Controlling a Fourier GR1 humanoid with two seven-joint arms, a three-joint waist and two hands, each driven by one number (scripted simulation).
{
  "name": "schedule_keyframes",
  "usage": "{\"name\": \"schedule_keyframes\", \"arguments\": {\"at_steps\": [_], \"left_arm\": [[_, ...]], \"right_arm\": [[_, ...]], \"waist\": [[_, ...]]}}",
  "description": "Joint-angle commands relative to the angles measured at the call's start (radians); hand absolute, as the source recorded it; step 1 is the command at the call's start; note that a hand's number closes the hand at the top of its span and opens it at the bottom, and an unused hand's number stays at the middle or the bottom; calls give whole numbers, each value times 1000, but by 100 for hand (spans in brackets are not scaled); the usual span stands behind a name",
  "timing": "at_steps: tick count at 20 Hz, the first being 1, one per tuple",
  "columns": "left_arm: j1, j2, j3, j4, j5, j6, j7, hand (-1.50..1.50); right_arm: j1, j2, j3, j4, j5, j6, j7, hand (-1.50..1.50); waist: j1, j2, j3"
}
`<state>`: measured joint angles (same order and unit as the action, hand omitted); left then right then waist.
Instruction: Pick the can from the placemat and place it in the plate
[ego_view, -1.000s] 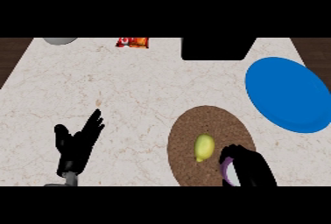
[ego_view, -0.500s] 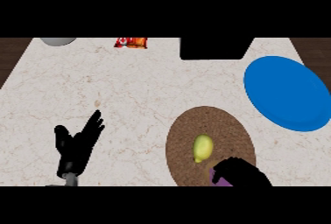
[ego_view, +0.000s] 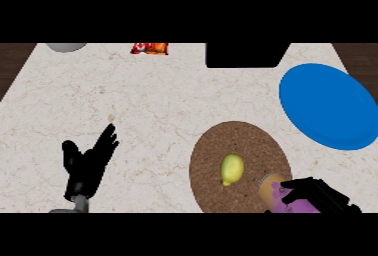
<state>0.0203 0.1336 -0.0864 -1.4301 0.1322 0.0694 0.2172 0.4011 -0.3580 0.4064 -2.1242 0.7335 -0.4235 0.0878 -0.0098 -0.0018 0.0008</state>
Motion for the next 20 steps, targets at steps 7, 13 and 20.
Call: {"name": "schedule_keyframes", "arguments": {"at_steps": [7, 13, 20], "left_arm": [[39, -21, -20, -31, -20, 7, 0, 0], [-6, 8, 26, 12, 3, -32, -22, 0], [-23, -24, -5, 16, -11, -31, 2, 0]], "right_arm": [[-188, 8, -385, 301, -493, -1, -245, 150], [-410, -23, -560, 629, -518, -25, -363, 150], [-759, -101, -686, 1191, -583, 43, -589, 150]], "waist": [[14, 2, 1], [20, 4, 0], [35, 9, 1]]}}
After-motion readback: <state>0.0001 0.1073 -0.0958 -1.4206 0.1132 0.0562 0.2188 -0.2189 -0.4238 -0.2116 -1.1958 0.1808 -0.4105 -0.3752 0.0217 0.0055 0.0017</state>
